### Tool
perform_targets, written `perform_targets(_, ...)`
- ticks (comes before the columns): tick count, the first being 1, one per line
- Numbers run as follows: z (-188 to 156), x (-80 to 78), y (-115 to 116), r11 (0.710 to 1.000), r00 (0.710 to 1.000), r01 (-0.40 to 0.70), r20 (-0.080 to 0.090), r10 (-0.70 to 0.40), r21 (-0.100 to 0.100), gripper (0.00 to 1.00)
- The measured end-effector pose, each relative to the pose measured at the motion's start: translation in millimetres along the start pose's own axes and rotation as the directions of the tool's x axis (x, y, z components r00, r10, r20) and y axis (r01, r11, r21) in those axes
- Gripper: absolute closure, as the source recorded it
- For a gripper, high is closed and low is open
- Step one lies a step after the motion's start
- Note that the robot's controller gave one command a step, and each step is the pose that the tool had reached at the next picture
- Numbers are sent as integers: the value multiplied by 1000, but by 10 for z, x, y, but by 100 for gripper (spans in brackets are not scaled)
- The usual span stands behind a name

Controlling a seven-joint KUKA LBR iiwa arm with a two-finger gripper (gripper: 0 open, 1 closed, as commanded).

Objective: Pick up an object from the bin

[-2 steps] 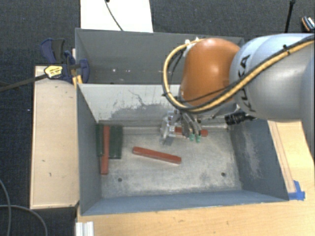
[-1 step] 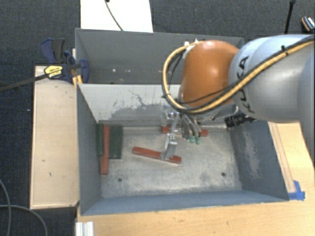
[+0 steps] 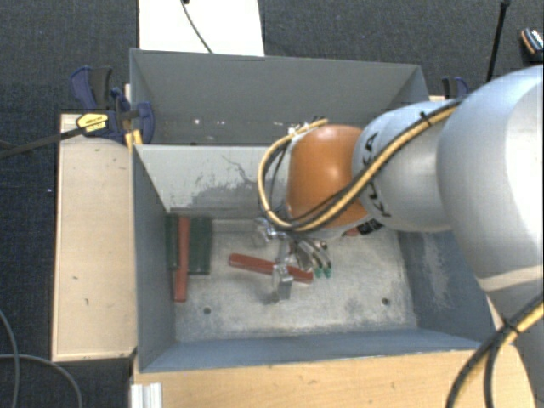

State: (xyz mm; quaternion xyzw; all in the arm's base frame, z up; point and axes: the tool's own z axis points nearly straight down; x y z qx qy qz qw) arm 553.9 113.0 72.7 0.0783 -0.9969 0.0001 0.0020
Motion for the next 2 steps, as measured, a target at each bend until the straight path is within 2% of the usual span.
perform_targets(1, -28, -16, 1, 1000, 1000, -4, 5, 4, -1, 100)
perform_targets(2, -1902, 349, 366, 1000, 1000, -15, 14, 15, -2, 100)
